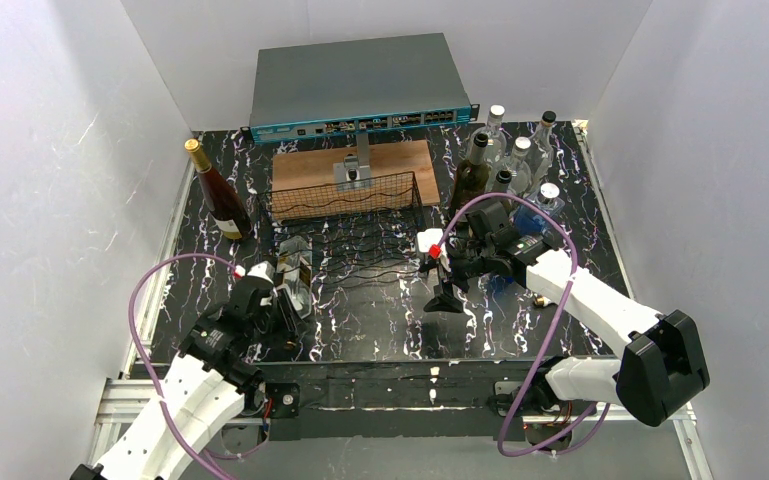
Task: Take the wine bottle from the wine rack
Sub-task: Pick up the wine bottle from the wine rack.
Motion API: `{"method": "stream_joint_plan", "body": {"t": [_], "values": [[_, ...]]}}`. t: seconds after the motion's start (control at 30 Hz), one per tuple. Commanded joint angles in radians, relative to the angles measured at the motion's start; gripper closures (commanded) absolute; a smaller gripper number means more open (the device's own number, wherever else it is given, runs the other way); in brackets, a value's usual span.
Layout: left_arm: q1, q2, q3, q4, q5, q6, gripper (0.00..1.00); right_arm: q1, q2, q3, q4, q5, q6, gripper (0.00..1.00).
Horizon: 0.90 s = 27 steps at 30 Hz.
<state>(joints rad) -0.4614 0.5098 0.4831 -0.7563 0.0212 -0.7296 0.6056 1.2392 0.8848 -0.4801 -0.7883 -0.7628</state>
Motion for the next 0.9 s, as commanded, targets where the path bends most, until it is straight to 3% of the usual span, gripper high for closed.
{"method": "stream_joint_plan", "body": {"t": [0.0, 0.87], "values": [[-0.009, -0.043, 0.082, 0.037, 0.04, 0.003, 1.0, 0.006, 0.005, -0.009, -0.014, -0.021, -0.012, 0.02], [-0.013, -0.102, 0.228, -0.198, 0.17, -0.007, 1.0, 0.006, 0.013, -0.009, -0.028, -0.036, -0.032, 0.02]]}}
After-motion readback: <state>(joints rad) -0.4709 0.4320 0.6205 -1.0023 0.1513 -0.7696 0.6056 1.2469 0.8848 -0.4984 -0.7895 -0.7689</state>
